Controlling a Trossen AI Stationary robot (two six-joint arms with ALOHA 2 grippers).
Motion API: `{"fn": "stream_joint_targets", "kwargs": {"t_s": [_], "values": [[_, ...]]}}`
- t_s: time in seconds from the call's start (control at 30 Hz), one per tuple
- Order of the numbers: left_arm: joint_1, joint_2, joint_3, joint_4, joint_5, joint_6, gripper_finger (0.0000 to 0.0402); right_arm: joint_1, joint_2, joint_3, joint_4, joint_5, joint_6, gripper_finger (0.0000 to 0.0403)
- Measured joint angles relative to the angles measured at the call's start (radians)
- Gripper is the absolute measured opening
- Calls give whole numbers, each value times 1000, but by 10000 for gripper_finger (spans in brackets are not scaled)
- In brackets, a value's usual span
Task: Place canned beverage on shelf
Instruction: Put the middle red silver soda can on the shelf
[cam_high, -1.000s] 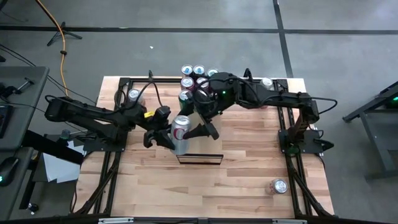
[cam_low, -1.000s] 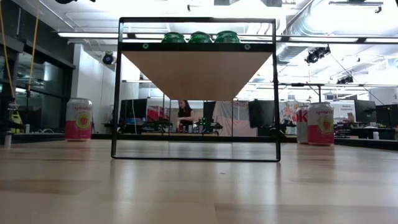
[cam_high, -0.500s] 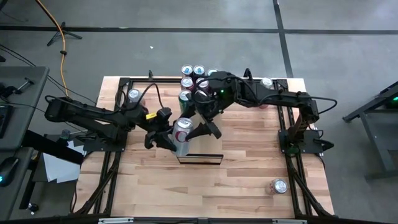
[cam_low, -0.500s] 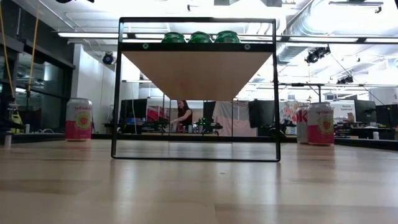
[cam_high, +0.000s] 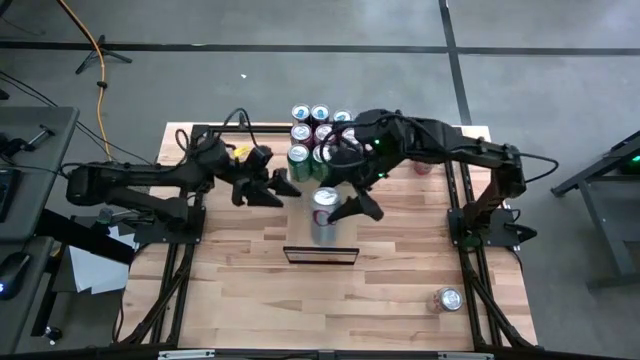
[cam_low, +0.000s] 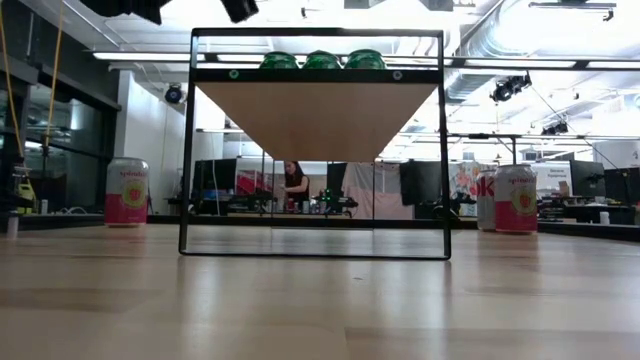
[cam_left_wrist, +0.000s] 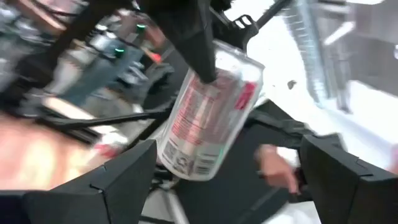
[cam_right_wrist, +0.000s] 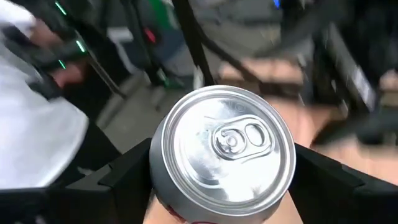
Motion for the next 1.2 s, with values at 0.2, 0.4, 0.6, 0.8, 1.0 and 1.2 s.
{"fn": "stream_joint_targets", "kwargs": {"t_s": [0.2, 0.4, 0.6, 0.8, 1.0, 1.2], "values": [[65, -102, 0, -283, -81, 161, 322, 45, -35, -4, -337, 177, 24, 292], [44, -193, 97, -675, -388, 465, 322, 80, -36, -4, -522, 253, 38, 292], [-66, -208, 289, -1060, -774, 649, 321, 81, -60, -4, -593, 299, 86, 292], [-191, -221, 286, -1018, -878, 653, 315, 91, -164, -82, -586, 405, 198, 292], [-279, -232, 160, -822, -960, 585, 315, 136, -397, -445, -276, 513, 416, 292], [-325, -177, 119, -708, -1079, 636, 314, 157, -513, -743, 196, 699, 618, 292]]}}
